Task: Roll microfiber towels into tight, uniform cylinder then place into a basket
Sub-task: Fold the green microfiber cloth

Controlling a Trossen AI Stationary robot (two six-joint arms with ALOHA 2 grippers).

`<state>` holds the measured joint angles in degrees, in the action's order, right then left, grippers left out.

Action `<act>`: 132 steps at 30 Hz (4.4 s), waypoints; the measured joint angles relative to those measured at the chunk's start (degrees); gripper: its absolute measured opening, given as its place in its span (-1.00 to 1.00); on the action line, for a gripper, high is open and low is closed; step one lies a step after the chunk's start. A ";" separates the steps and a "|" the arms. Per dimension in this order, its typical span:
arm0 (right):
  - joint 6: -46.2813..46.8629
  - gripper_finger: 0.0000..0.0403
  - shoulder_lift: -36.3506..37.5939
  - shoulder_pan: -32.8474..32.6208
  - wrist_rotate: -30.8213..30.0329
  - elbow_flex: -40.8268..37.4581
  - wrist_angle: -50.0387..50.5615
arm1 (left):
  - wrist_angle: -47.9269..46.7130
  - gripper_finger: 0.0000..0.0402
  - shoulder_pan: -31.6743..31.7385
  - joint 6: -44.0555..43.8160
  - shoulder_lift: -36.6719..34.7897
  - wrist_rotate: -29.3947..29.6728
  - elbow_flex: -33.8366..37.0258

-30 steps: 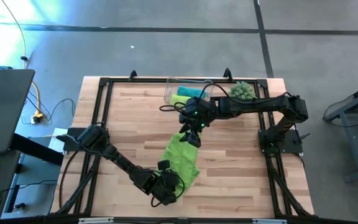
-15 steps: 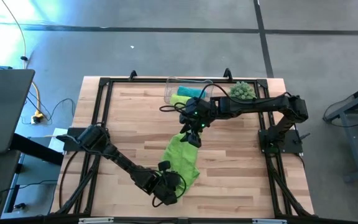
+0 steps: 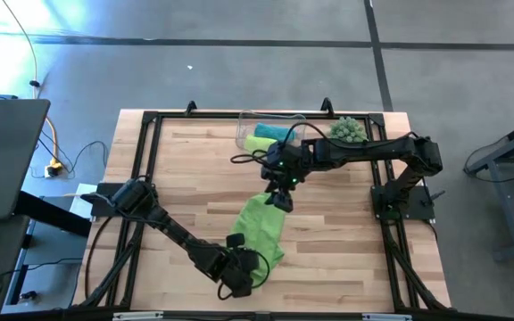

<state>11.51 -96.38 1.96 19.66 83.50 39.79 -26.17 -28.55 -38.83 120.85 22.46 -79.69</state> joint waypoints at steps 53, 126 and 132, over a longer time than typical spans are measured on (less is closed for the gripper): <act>-23.17 0.03 0.07 -5.75 -0.04 -10.08 -9.24 | -24.31 -0.99 -2.48 -2.08 -10.56 8.85 -2.86; 11.04 -1.00 19.27 -7.77 -32.77 -41.18 -26.25 | -43.67 -1.00 -2.52 -6.90 -24.41 27.78 -8.79; 5.05 -1.00 31.08 -9.54 -37.41 -41.16 -24.76 | -46.16 -1.00 -1.80 -2.51 -26.45 30.82 -11.35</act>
<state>16.56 -65.30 -7.58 -17.75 42.35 15.03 -72.33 -30.35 -41.34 94.40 53.28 -91.04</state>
